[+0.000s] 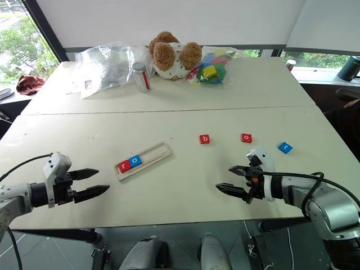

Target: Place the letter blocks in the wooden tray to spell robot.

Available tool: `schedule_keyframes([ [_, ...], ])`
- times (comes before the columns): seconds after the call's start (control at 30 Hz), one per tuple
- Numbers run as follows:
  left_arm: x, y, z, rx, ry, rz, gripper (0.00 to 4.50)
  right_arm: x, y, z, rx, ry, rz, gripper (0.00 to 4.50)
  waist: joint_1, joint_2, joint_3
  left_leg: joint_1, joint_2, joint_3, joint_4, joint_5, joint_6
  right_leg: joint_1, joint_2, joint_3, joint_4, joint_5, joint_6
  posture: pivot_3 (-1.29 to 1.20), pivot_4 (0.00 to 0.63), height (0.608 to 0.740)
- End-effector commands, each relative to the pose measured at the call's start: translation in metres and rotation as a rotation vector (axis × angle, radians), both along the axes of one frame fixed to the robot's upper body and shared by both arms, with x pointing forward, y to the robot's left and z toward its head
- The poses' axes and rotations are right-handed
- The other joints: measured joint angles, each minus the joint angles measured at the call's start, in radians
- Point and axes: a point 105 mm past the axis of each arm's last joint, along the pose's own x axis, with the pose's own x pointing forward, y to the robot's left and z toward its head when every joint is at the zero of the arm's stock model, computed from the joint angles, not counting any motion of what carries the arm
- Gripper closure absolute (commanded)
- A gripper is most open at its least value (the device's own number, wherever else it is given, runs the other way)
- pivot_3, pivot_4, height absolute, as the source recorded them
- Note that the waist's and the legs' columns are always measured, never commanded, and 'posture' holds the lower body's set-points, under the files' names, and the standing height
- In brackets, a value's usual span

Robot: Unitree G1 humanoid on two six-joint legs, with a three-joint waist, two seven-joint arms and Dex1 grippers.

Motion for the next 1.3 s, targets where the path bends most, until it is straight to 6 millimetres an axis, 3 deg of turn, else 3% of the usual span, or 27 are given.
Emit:
schedule_keyframes([
  [0.03, 0.003, 0.006, 0.010, 0.034, -0.055, 0.003, 0.00, 0.002, 0.003, 0.003, -0.001, -0.031, 0.013, 0.04, 0.000, 0.000, 0.000, 0.000, 0.000, 0.000, 0.000, 0.000, 0.000, 0.000, 0.000, 0.000, 0.000, 0.000, 0.000, 0.00, 0.150, 0.740],
  [0.6, 0.019, 0.017, 0.020, 0.038, -0.097, 0.025, 0.00, 0.019, -0.002, -0.004, -0.036, -0.068, -0.013, 0.04, -0.001, 0.000, 0.000, 0.000, 0.000, 0.000, 0.000, 0.000, 0.000, 0.000, 0.000, 0.000, 0.000, 0.000, 0.000, 0.00, 0.150, 0.740],
  [0.8, 0.044, 0.022, 0.034, 0.070, -0.158, -0.013, 0.00, 0.034, -0.010, -0.002, -0.096, -0.109, -0.037, 0.04, 0.001, 0.000, 0.000, 0.000, 0.000, 0.000, 0.000, 0.000, 0.000, 0.000, 0.000, -0.001, 0.001, 0.000, 0.000, 0.00, 0.150, 0.740],
  [1.03, 0.056, -0.029, 0.052, 0.097, -0.242, -0.232, 0.00, 0.027, 0.028, 0.028, -0.007, -0.157, 0.079, 0.04, -0.003, 0.000, 0.000, -0.001, 0.000, 0.000, 0.000, 0.000, 0.000, -0.002, 0.000, 0.000, 0.000, 0.000, 0.000, 0.00, 0.150, 0.740],
  [1.13, 0.054, -0.041, 0.037, 0.090, -0.215, -0.265, 0.00, 0.022, 0.049, 0.032, -0.006, -0.176, 0.128, 0.04, -0.005, 0.000, 0.000, -0.001, 0.000, 0.001, 0.000, 0.000, 0.000, -0.002, 0.000, 0.000, 0.001, 0.000, 0.001, 0.00, 0.150, 0.740],
  [1.3, 0.048, -0.042, 0.014, 0.079, -0.189, -0.259, 0.00, 0.007, 0.076, 0.017, -0.067, -0.163, 0.216, 0.04, -0.002, 0.000, 0.000, -0.002, 0.000, 0.001, 0.000, 0.000, 0.000, -0.003, 0.000, -0.001, 0.001, 0.000, 0.001, 0.00, 0.150, 0.740],
])
